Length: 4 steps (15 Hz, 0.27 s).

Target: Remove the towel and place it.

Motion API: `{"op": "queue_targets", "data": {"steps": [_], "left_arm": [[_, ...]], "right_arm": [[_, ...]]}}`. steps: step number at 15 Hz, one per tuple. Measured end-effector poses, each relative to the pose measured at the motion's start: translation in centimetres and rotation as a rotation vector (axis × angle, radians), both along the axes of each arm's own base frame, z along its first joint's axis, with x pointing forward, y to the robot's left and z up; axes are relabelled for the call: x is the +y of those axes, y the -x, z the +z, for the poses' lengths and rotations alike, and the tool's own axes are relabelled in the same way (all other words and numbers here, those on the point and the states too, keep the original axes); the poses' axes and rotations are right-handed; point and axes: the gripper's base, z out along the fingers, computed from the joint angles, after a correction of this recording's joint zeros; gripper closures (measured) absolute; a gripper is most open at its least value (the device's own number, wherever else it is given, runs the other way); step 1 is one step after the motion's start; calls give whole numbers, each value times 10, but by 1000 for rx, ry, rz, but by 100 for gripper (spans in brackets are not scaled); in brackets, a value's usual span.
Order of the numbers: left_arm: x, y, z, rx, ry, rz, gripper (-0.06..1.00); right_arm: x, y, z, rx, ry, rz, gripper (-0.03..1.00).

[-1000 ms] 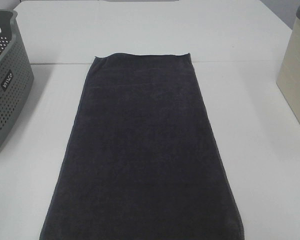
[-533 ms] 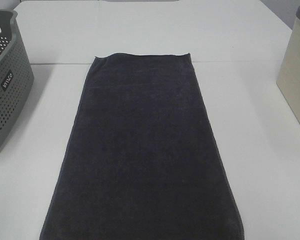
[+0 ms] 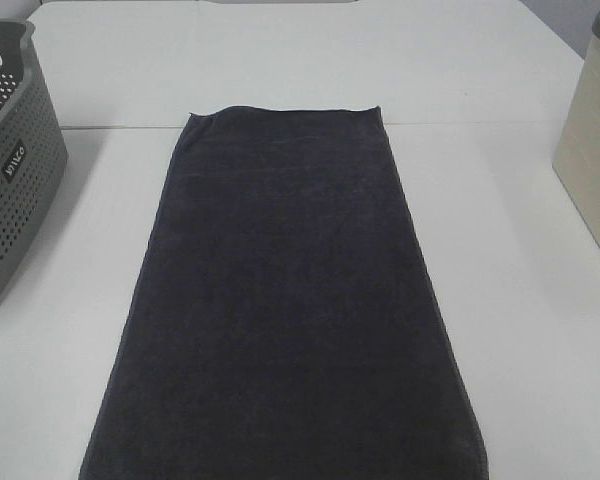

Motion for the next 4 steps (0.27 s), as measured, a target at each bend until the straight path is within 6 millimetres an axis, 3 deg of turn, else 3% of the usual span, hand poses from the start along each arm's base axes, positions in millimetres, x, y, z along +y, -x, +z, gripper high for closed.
{"op": "queue_targets", "data": {"steps": [4], "left_arm": [[0,0,0,0,0,0,19]], "right_arm": [[0,0,0,-2,0,0,27]]}}
